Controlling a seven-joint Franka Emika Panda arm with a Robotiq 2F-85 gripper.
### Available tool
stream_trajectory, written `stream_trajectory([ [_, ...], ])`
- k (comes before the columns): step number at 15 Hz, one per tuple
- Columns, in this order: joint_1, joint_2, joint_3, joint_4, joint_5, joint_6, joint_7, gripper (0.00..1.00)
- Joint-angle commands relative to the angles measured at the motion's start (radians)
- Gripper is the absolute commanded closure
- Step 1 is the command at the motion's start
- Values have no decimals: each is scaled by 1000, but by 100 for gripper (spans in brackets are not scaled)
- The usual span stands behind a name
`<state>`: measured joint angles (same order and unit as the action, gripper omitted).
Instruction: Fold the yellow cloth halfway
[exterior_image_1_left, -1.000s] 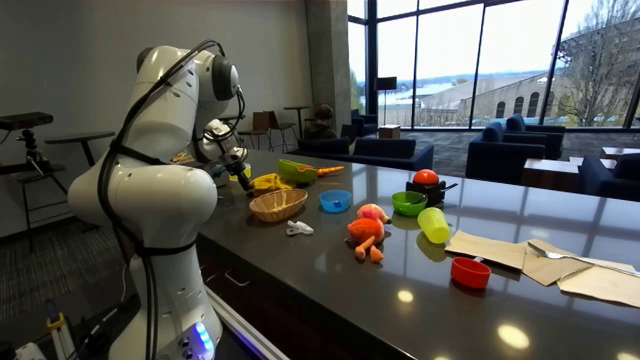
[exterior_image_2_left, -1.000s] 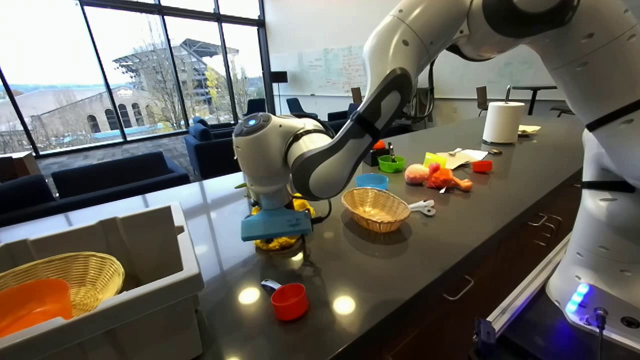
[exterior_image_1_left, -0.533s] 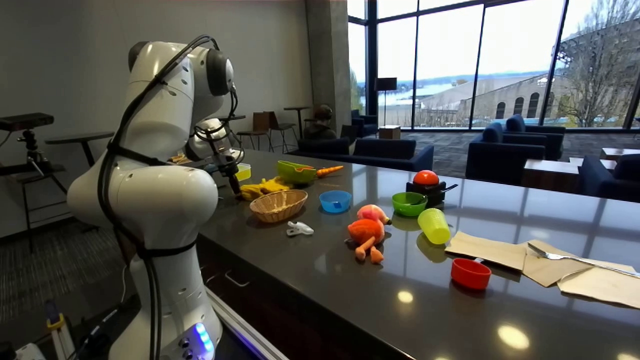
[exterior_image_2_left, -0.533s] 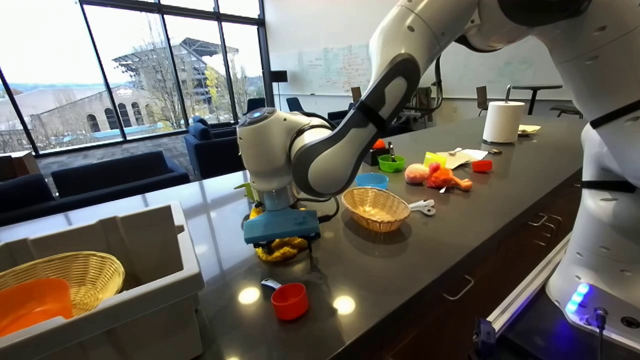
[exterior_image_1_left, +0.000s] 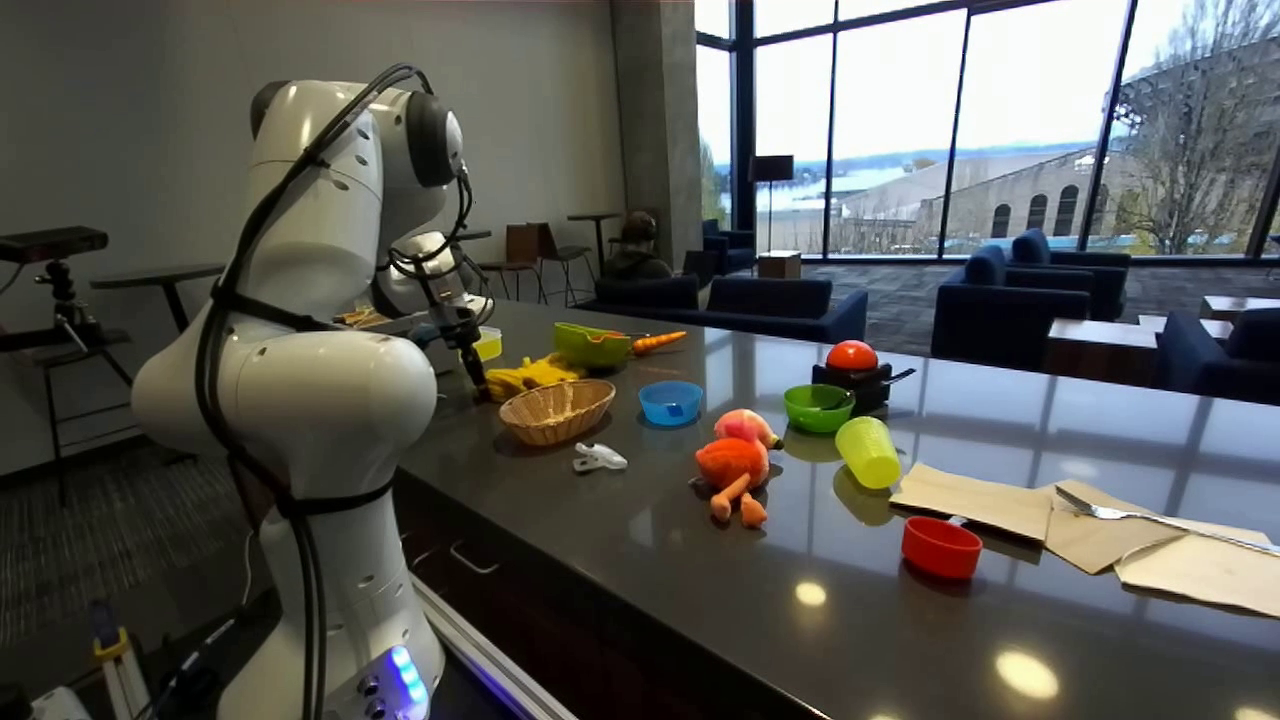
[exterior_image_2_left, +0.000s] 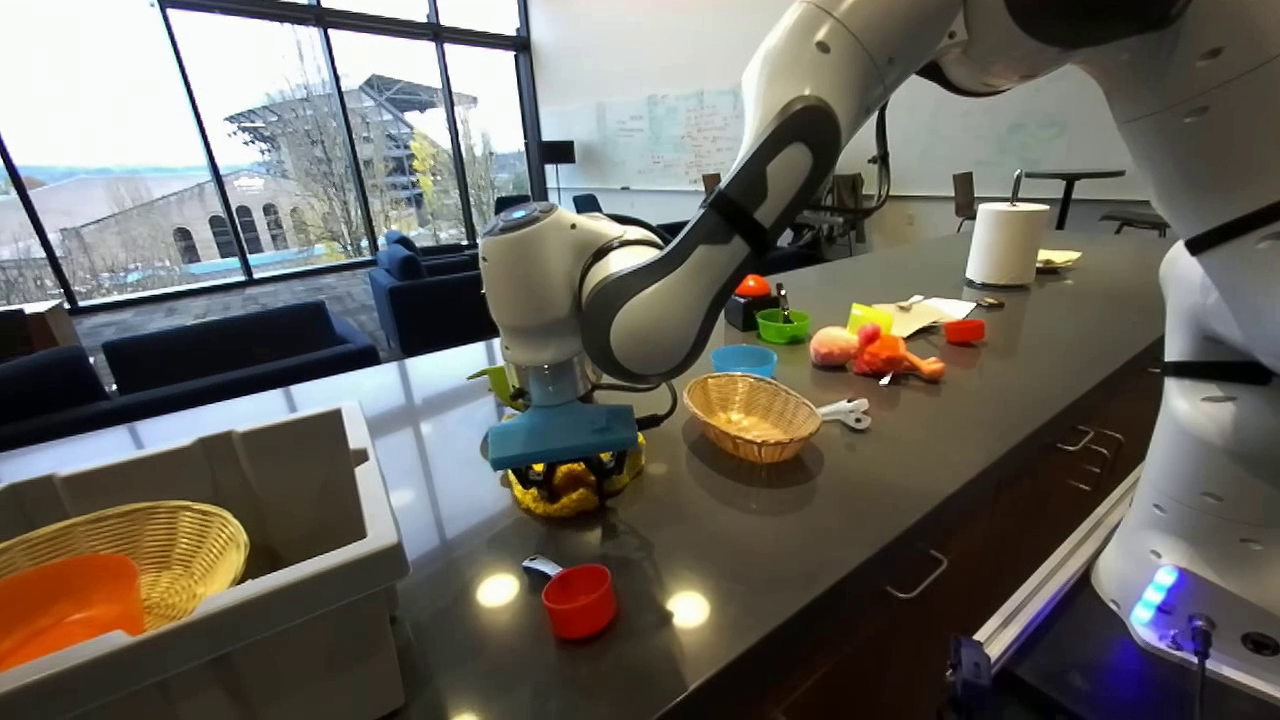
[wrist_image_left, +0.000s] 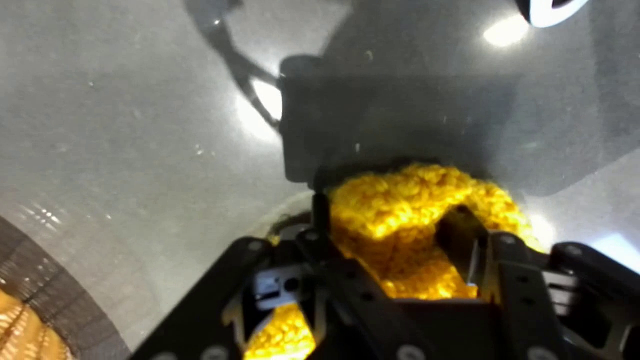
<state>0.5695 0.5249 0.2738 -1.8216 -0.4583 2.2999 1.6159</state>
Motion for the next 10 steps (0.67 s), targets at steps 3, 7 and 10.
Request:
stream_trajectory([
  [3,26,-38,-44,-52,28,30,-31,91],
  [7,-1,-93,-11,-96,130,6,-93,99],
  [10,-23,-168,25,-197,264,-31,-183,98],
])
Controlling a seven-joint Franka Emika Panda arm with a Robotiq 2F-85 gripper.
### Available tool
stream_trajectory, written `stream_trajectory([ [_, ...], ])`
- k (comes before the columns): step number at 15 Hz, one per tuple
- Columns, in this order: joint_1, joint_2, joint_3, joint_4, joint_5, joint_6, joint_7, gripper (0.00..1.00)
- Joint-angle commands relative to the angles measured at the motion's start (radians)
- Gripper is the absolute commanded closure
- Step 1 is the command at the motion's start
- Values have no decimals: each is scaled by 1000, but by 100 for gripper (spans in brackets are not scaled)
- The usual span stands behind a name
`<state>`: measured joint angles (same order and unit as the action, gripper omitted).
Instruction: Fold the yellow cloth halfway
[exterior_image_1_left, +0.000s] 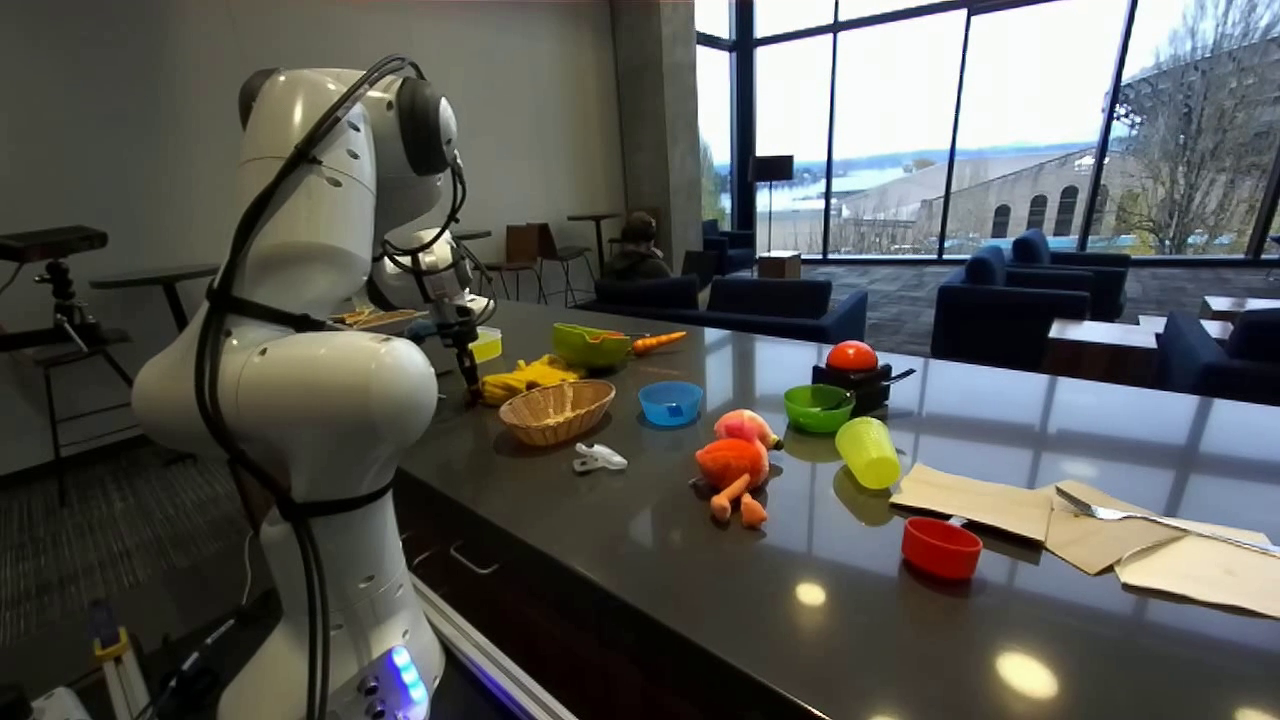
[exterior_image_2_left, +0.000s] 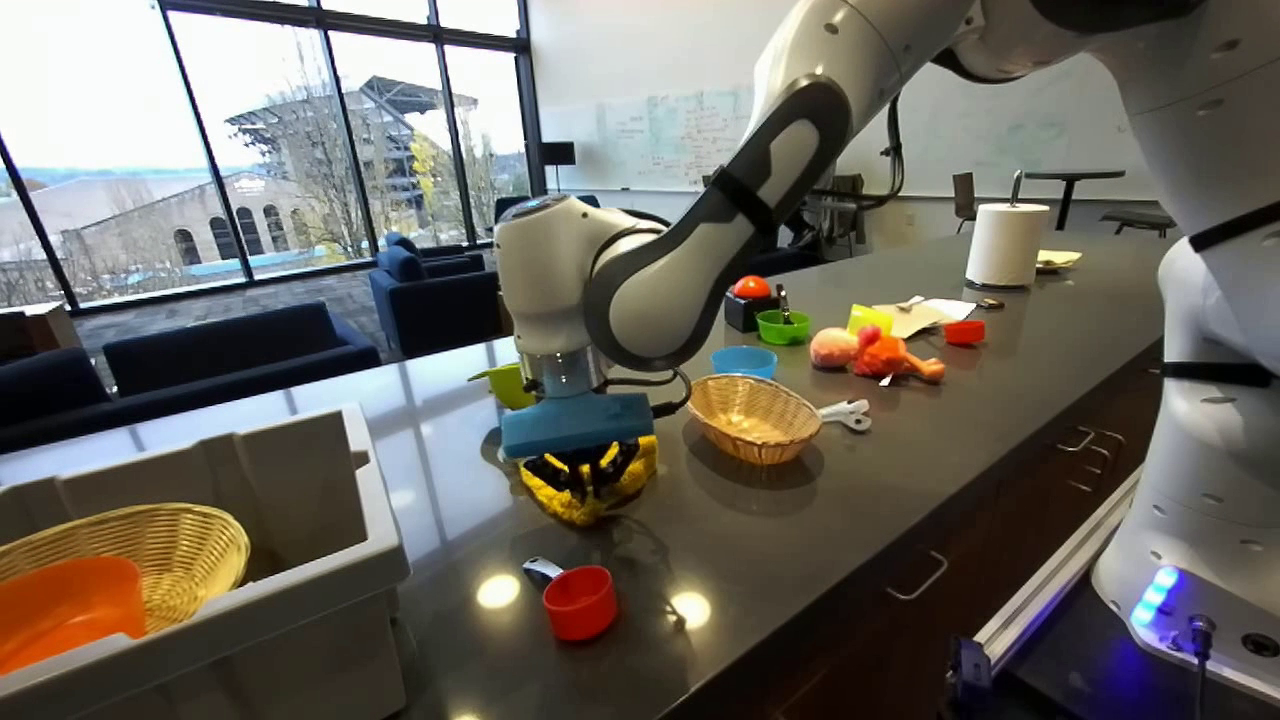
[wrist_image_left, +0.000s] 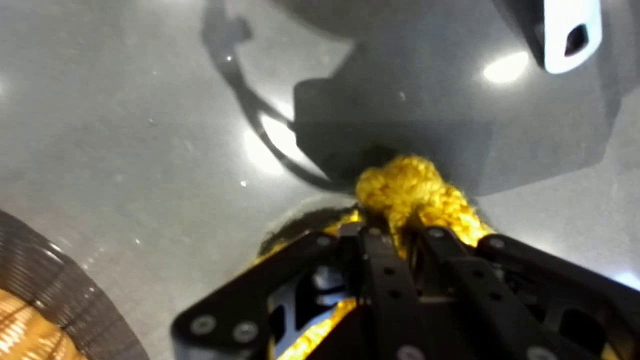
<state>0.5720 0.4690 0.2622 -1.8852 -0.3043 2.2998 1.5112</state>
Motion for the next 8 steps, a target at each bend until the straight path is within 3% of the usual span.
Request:
stream_trajectory([
  [1,-29,-141,47,-167,147,-48,-109,98],
  [8,-14,-315,115,-333,231,-112,-208,98],
])
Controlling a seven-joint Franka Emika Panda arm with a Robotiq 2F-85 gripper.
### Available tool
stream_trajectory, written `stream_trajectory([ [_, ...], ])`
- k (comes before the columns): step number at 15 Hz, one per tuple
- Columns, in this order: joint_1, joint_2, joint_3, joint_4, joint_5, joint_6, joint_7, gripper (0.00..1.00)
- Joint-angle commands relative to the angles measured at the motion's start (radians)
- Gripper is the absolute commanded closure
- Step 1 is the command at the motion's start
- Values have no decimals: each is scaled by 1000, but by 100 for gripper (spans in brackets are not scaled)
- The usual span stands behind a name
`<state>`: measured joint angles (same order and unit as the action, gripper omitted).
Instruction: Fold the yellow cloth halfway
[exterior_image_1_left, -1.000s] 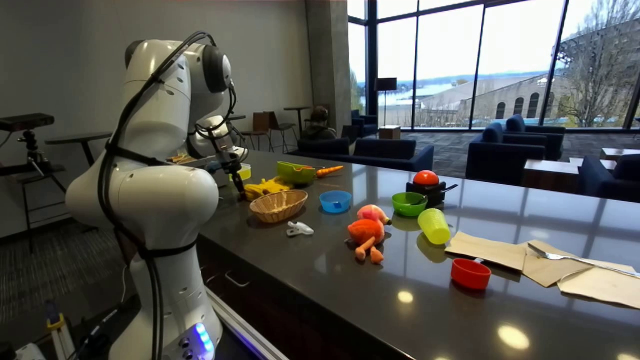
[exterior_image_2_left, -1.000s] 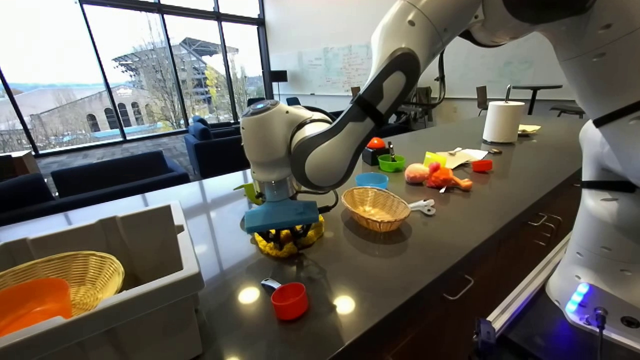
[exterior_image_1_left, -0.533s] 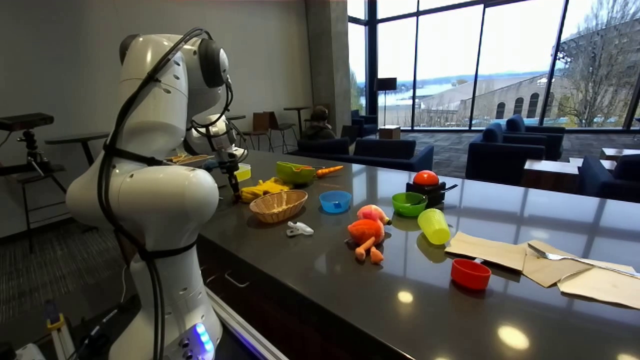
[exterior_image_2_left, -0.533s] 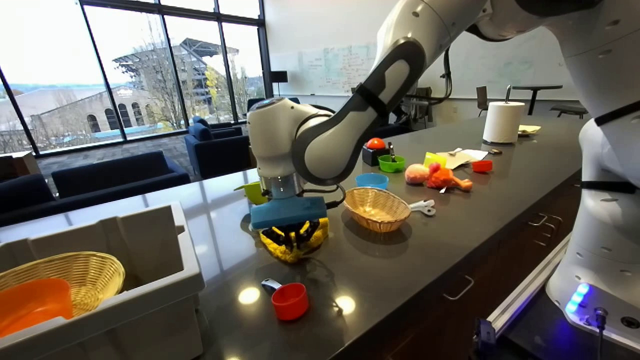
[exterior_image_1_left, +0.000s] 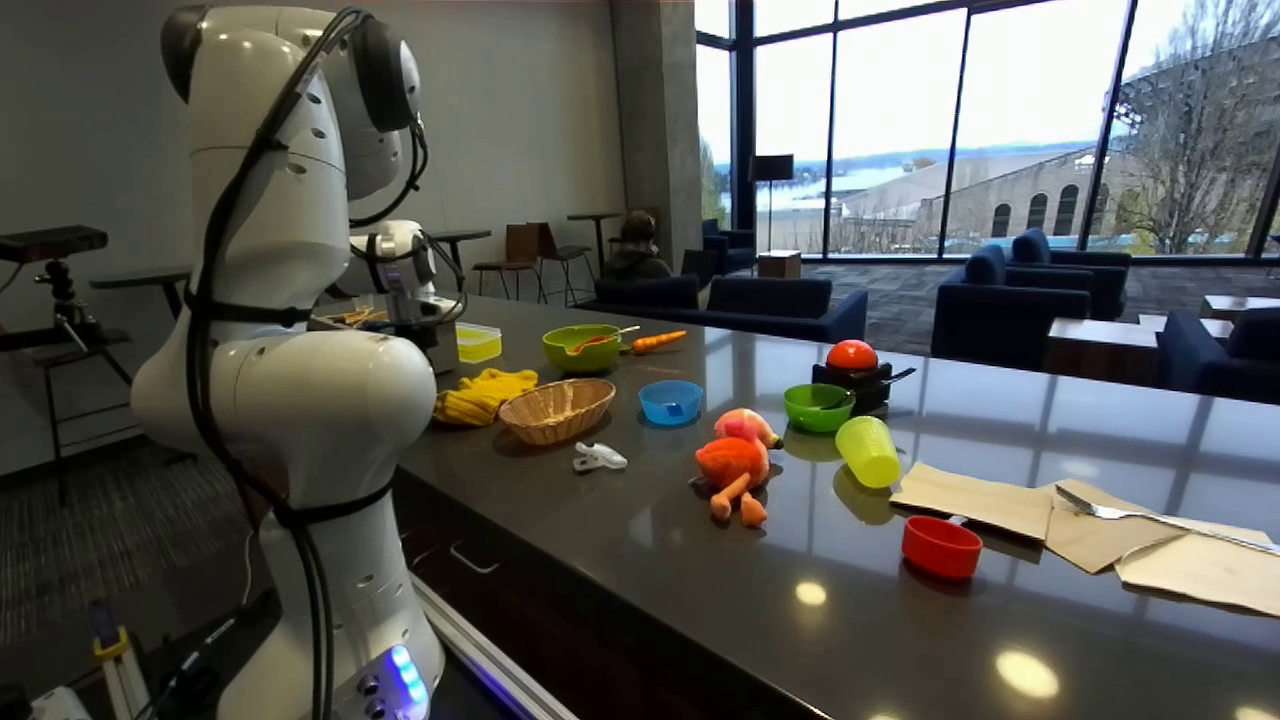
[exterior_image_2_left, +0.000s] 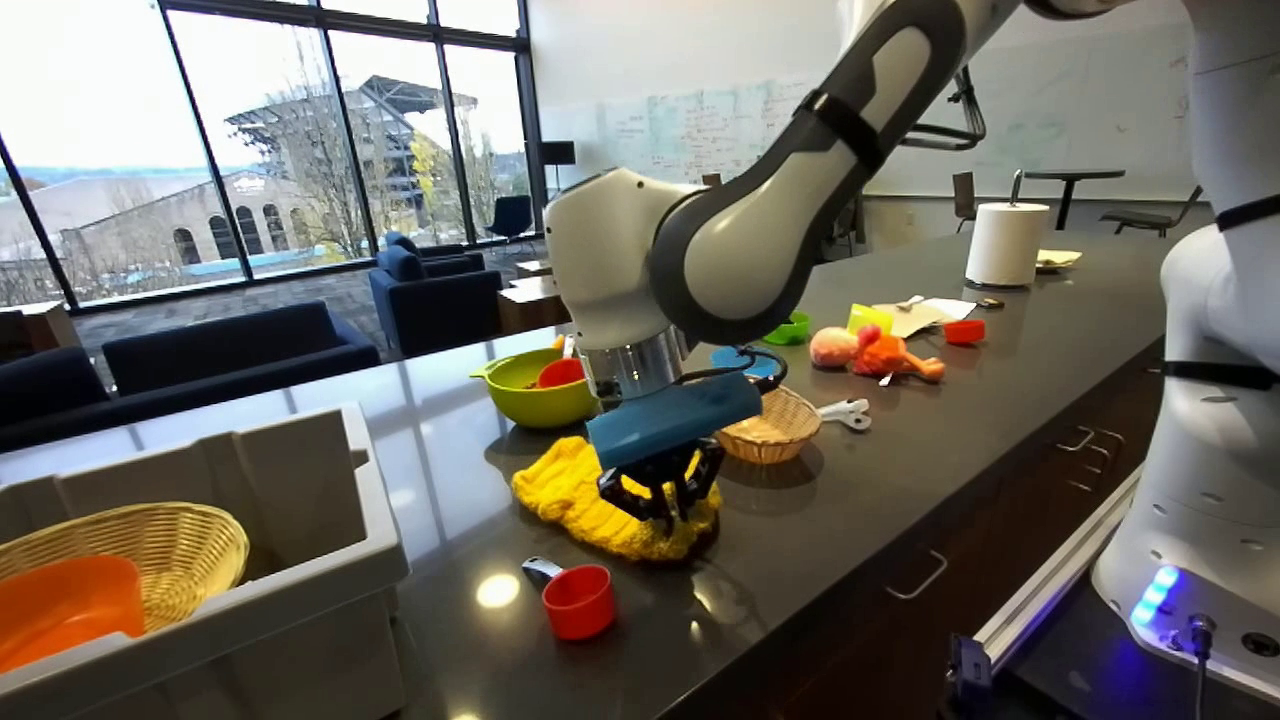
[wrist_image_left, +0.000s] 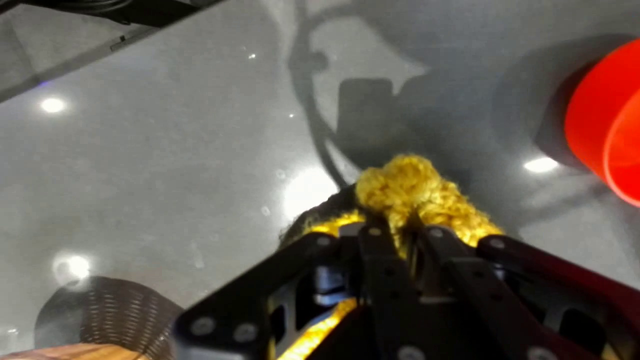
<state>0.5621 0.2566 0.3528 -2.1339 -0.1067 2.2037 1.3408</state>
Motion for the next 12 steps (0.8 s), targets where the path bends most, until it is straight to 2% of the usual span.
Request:
stream_trajectory([
  [1,-2,-125,34,-99,28,-20,-31,98],
  [4,8,-180,40,-142,-68,28,34,98],
  [8,5,-199,35,-155,-307,152,148,98],
  [12,0,-182,31,-141,-511,226,261,98],
])
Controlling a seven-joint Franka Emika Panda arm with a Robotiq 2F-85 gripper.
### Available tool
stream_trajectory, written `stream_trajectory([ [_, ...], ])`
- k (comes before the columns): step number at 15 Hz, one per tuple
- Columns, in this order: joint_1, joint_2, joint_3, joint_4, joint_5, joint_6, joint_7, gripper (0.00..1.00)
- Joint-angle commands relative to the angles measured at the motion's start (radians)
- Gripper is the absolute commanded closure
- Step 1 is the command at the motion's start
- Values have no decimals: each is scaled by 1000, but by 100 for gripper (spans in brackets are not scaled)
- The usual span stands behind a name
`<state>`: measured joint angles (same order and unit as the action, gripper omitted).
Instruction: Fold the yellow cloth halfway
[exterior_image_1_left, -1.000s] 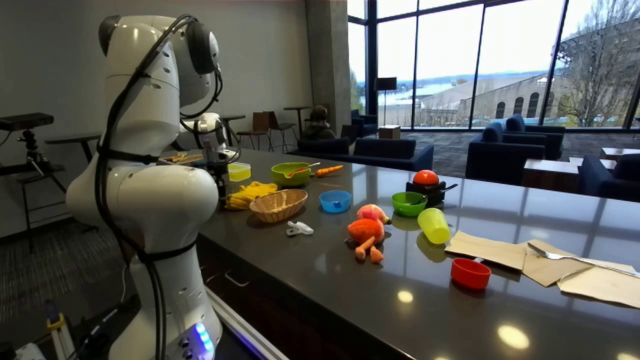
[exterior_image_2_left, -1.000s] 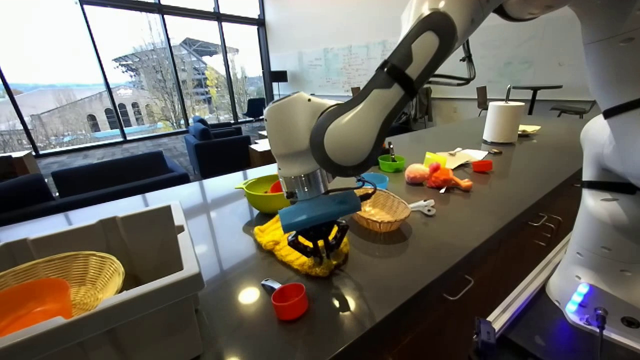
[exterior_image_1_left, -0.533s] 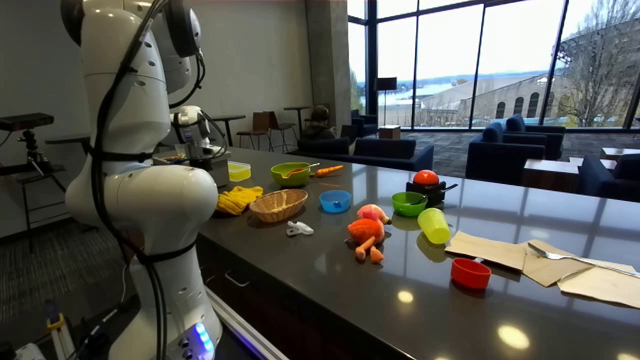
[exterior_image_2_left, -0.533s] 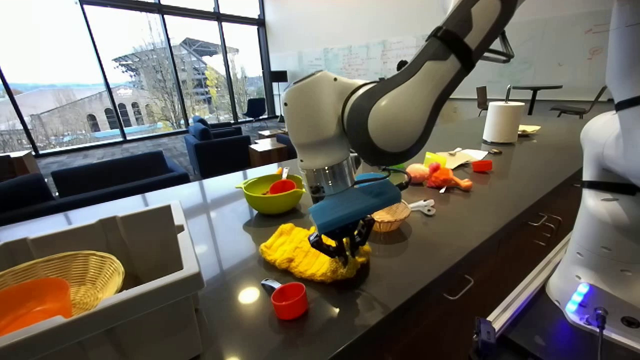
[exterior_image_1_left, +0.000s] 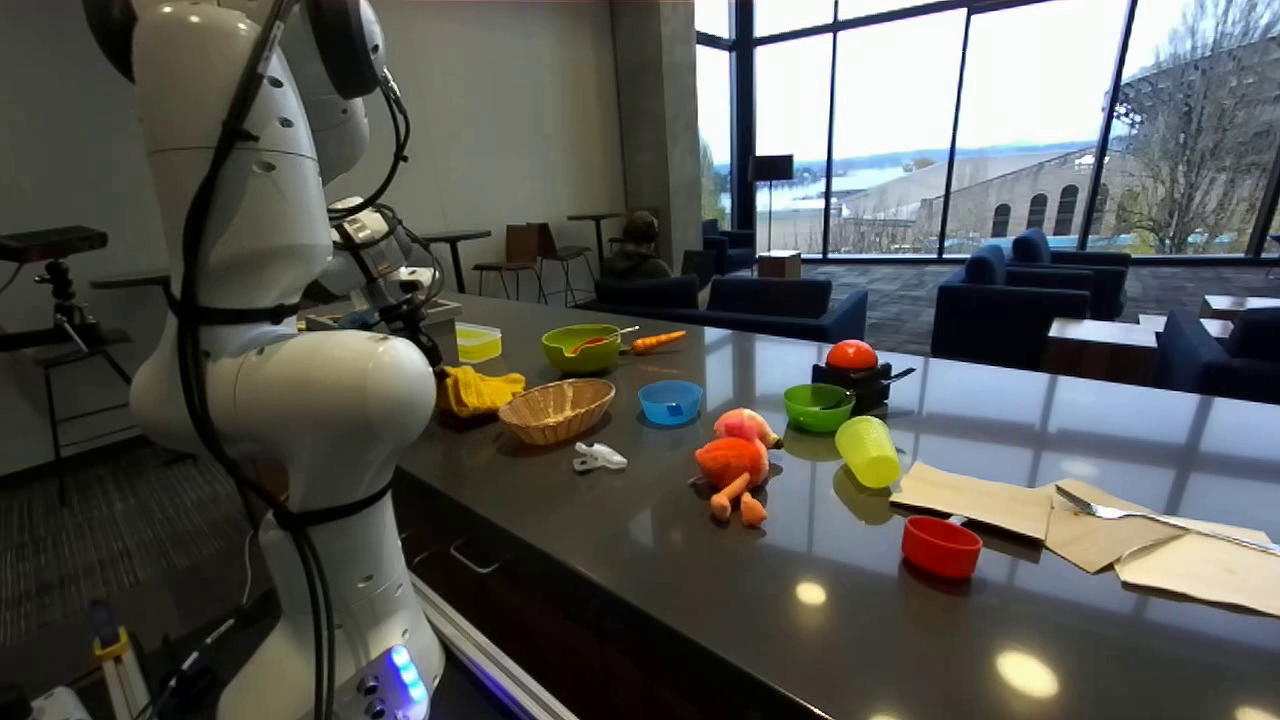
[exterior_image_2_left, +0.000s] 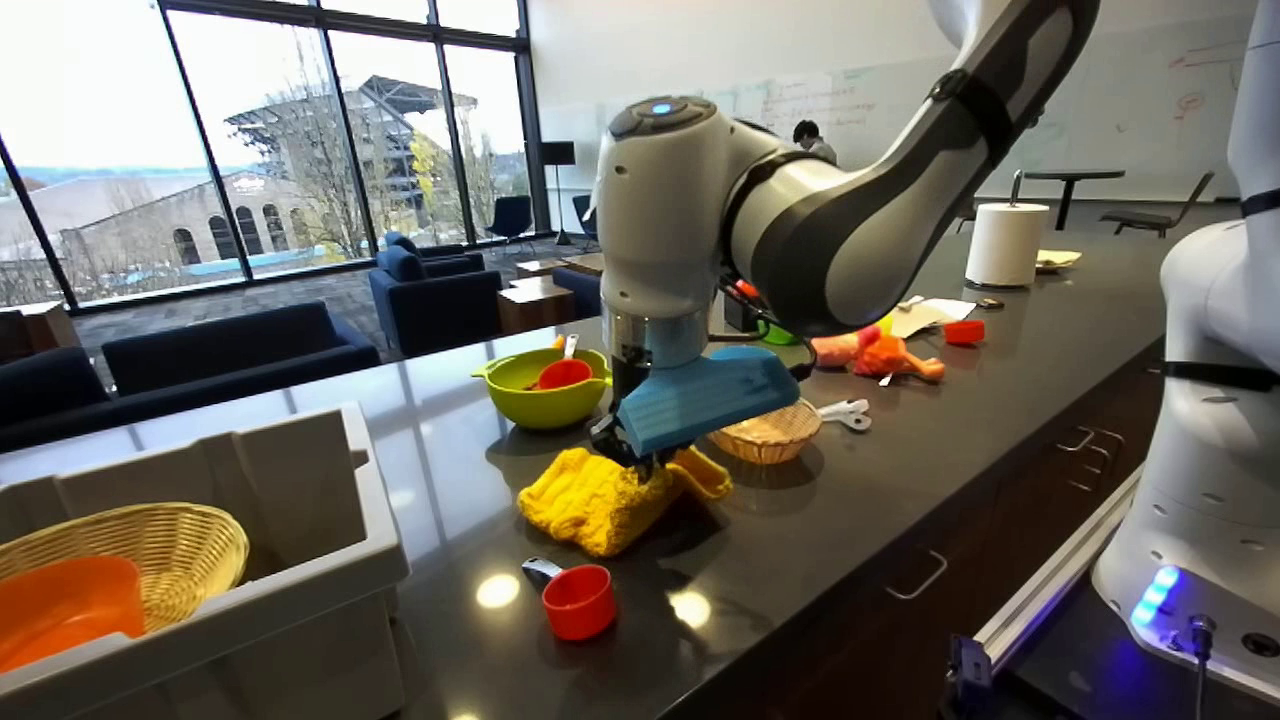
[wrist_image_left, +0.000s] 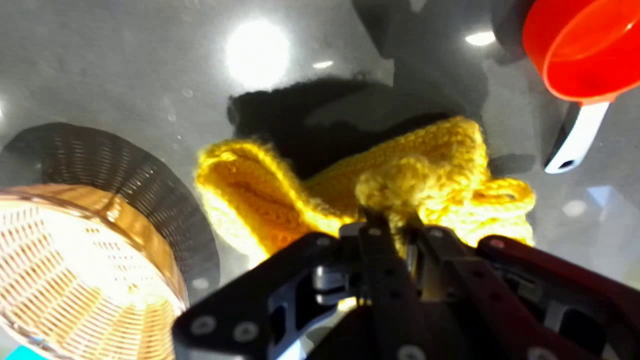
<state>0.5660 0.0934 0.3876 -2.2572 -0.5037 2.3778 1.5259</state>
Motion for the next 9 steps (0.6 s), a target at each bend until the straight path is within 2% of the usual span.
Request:
stream_trajectory([
  [1,-5,-13,-5,-15,-156,62,101,98],
  [9,-15,19,-2,-4,-359,105,261,98],
])
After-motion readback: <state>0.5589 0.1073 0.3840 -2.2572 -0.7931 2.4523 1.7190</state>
